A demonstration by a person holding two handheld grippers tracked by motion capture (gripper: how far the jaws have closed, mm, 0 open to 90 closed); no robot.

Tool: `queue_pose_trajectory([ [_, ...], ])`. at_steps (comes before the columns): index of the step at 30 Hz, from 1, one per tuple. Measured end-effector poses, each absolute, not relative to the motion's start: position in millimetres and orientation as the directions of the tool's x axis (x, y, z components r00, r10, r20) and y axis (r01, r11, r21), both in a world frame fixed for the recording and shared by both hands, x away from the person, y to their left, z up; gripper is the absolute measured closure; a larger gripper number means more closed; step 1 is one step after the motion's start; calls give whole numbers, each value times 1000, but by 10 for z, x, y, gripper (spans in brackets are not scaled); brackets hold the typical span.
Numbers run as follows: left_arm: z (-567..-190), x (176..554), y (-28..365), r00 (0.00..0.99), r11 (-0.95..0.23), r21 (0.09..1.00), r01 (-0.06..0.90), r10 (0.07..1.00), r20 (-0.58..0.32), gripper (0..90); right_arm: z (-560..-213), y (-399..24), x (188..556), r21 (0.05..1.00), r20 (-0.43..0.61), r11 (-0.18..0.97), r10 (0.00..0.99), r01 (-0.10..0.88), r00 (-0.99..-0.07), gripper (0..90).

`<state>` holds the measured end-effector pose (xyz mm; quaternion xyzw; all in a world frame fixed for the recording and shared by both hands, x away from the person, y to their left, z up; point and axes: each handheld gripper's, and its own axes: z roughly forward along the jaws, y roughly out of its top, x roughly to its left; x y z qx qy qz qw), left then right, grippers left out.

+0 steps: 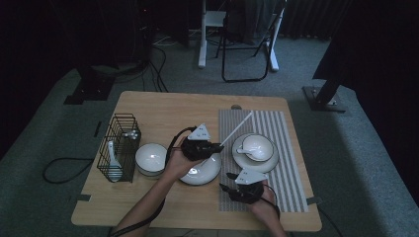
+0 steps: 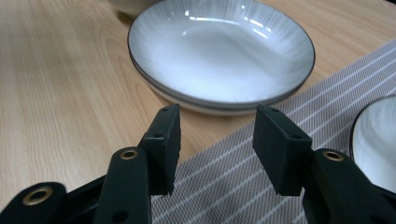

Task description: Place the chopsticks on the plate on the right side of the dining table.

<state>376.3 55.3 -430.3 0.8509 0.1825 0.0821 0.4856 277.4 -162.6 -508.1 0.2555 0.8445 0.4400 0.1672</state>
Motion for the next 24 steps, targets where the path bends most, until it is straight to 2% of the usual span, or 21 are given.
queue_pose_trajectory([
  [24,-4160,3965,461,913,-510,832,218,408,11,859,-5224,-1972,2675,794,-59,516,591,322,-804,490],
])
